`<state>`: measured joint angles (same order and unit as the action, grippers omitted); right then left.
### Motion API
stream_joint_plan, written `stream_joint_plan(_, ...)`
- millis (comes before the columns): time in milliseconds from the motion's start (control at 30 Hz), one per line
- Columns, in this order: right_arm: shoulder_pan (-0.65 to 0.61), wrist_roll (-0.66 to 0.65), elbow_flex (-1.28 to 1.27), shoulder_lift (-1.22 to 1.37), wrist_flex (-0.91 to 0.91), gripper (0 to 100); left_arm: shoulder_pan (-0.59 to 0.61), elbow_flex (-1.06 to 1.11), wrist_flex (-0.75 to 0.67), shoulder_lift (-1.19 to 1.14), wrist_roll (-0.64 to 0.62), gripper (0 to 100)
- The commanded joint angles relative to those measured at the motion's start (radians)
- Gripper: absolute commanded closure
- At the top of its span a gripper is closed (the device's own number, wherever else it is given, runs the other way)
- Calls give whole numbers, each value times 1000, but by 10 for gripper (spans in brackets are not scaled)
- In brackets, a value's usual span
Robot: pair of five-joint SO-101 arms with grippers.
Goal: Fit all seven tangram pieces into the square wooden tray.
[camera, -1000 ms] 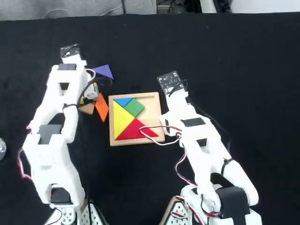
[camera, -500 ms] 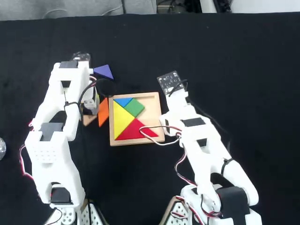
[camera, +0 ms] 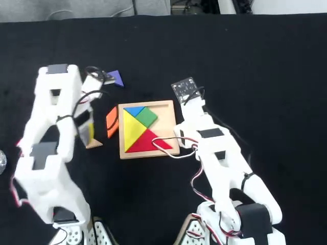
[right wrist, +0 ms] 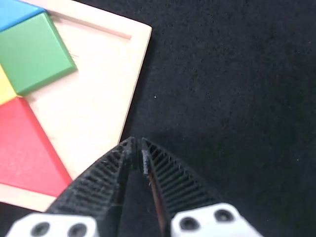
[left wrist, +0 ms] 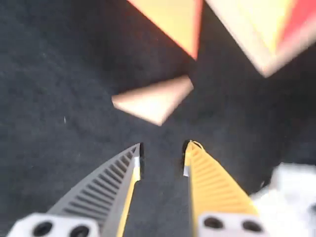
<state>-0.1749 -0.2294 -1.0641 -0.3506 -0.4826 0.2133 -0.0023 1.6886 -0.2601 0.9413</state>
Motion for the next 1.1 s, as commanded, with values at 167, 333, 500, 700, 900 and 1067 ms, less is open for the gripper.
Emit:
stream_joint_plan(167, 9, -9, 48, 2, 21, 987, 125, 295, -180, 233, -361, 841)
stream_joint_plan(333, 8, -9, 48, 2, 21, 987, -54, 512, -328, 276, -907, 841)
stream_joint_plan(500, 12, -9, 45, 2, 21, 987, -157, 720, -577, 506, -1209, 841)
stream_joint_plan(700, 9, -12, 45, 2, 21, 987, -186, 944, -773, 835, -1217, 836)
stream_joint_plan(900, 8, -52, 45, 4, 21, 987, -102, 1047, -804, 931, -1297, 720)
stream_joint_plan(1067, 6, -55, 45, 4, 21, 987, -36, 1079, -801, 930, -1553, 602)
